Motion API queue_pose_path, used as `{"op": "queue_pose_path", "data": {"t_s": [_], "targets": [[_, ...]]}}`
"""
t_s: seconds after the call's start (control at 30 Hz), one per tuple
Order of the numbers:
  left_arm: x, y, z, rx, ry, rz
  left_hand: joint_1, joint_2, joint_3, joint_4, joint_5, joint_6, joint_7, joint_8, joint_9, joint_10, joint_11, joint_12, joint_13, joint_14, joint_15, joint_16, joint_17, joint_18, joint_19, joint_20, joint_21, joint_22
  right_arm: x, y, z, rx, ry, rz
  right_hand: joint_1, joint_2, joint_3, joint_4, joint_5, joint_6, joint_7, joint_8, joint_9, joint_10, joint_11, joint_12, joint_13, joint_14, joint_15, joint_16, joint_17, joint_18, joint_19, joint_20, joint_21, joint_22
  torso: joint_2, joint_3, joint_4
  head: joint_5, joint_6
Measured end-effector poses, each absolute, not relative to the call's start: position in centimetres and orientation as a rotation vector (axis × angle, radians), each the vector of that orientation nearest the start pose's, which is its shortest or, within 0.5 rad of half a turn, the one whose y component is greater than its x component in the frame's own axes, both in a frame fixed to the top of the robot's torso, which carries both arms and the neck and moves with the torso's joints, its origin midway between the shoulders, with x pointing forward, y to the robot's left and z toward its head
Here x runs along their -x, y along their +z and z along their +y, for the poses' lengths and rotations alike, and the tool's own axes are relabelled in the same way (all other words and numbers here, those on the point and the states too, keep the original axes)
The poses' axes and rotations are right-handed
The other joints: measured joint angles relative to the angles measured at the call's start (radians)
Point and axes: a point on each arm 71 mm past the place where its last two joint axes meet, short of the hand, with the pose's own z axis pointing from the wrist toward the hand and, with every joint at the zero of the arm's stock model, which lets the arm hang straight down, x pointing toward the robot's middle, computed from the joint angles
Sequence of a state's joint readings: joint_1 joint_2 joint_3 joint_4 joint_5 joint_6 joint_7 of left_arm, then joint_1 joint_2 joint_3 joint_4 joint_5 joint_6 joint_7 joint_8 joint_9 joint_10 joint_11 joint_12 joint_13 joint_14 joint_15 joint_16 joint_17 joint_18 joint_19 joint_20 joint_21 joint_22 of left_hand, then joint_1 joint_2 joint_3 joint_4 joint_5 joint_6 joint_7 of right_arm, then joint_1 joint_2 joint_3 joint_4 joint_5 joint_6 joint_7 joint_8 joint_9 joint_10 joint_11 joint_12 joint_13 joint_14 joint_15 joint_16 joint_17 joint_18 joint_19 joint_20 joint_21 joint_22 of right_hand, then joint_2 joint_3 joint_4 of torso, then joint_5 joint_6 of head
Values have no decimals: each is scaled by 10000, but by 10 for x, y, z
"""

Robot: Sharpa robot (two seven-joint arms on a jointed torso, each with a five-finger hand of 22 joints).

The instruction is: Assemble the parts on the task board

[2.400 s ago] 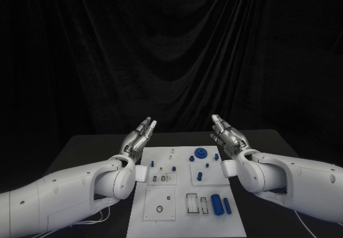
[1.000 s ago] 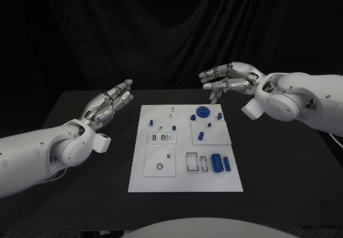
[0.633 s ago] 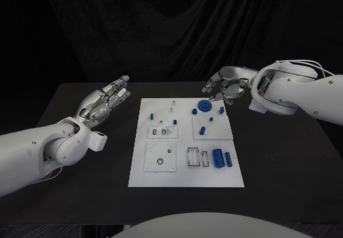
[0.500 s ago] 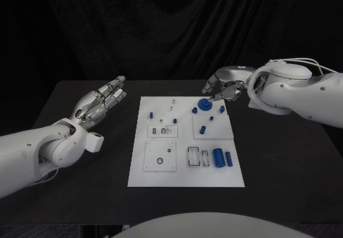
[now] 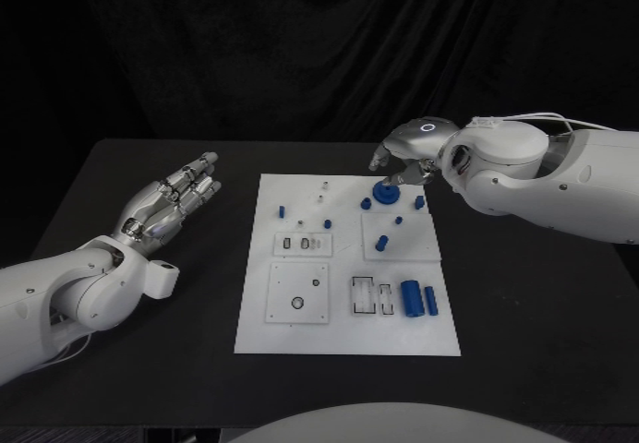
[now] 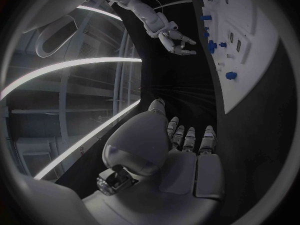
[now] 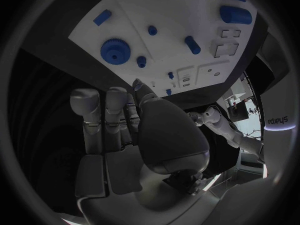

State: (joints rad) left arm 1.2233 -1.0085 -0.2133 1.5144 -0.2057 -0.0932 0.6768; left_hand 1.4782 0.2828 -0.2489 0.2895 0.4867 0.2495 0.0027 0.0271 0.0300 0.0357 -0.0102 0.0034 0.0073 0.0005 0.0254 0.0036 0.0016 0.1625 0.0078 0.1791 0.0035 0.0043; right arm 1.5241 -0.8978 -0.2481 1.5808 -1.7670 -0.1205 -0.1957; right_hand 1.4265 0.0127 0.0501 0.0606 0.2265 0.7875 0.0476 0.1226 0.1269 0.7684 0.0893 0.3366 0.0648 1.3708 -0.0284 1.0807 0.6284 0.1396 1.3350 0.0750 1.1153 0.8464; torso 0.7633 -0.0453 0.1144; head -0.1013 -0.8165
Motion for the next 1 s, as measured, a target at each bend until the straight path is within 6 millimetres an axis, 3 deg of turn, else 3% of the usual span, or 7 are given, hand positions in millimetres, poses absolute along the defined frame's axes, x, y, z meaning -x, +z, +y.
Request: {"op": "queue_pose_path", "data": {"t_s": [0.1, 0.23, 0.37, 0.5, 0.73, 0.9, 1.0], "targets": [[-455, -205, 282, 7680, -16290, 14335, 21, -21, 0, 0, 0, 11, 11, 0, 0, 0, 0, 0, 0, 0, 0, 0, -2, 0, 0, 0, 0, 0, -496, -111, -215, 6007, 2395, 15958, -80, -79, 27, 27, -128, -55, -55, -97, -2, 8, 7, -81, 0, 0, 0, 8, 59, 0, 0, 0, 66, 87, 138, -49, 67, -125, 100], [-454, -205, 284, 7698, -16257, 14329, 21, -21, 0, 0, 0, 10, 11, 0, 9, 0, 0, 0, 0, 0, 0, 0, -7, -1, 0, 0, 0, 0, -493, -111, -212, 6174, 2424, 15888, -172, -171, 55, 55, -312, -56, -56, -153, -11, 101, 26, -143, 14, -1, -1, 78, 145, 1, 0, 0, 144, 211, 265, -107, 132, -230, 112], [-454, -205, 283, 7695, -16284, 14333, 21, -21, 0, 0, 38, 74, 74, 0, 9, 35, 34, 0, 4, 0, -1, 0, -7, 0, 0, -1, 0, -1, -490, -111, -211, 6278, 2449, 15871, -224, -223, 96, 96, -375, -508, -108, -473, -107, 217, 35, -238, 14, -1, -1, 78, 195, 1, -56, 56, 231, 348, 374, -138, 202, -360, 139], [-453, -205, 284, 7699, -16290, 14331, 21, -21, -1, 0, 38, 81, 82, 0, 20, 35, 34, 0, 12, 0, -1, 0, -7, 1, 0, -1, 0, -1, -488, -112, -209, 6375, 2504, 15877, -224, -223, 96, 96, -355, -538, -108, -491, -128, 279, 49, -292, 14, -1, -1, 78, 220, 1, -56, 55, 279, 417, 466, -160, 255, -429, 140], [-451, -204, 283, 7700, -16373, 14347, 76, -21, -1, 0, 38, 81, 82, 0, 19, 72, 71, 0, 12, 0, -1, 0, -6, 0, 0, -1, 0, -2, -484, -114, -213, 6394, 2482, 15957, -196, -251, 254, 25, 86, -293, 31, -410, -56, 469, 73, -464, 13, 26, 26, 78, 274, 2, -92, 92, 377, 600, 582, -175, 274, -442, 90], [-449, -203, 283, 7705, -16416, 14354, 100, -16, 27, 29, 38, 81, 82, 0, 19, 29, 113, 0, 11, 0, -1, 0, -5, -1, 0, -1, 0, -2, -480, -114, -216, 6380, 2515, 15979, -68, -379, 559, -146, 943, -140, -35, -403, 8, 665, 57, -754, 13, 26, 26, 78, 337, 2, -129, 55, 463, 762, 629, -179, 280, -423, 55], [-449, -203, 283, 7709, -16420, 14354, 100, -16, 28, 28, 38, 81, 82, 0, 18, 56, 160, 0, 11, 0, -2, 0, -4, 0, 0, -1, 0, -2, -478, -114, -217, 6371, 2532, 15984, -68, -379, 605, -193, 1058, -140, -35, -403, 17, 664, 57, -813, 13, 26, 27, 78, 337, 3, -130, 55, 464, 787, 662, -183, 281, -414, 54]]}}
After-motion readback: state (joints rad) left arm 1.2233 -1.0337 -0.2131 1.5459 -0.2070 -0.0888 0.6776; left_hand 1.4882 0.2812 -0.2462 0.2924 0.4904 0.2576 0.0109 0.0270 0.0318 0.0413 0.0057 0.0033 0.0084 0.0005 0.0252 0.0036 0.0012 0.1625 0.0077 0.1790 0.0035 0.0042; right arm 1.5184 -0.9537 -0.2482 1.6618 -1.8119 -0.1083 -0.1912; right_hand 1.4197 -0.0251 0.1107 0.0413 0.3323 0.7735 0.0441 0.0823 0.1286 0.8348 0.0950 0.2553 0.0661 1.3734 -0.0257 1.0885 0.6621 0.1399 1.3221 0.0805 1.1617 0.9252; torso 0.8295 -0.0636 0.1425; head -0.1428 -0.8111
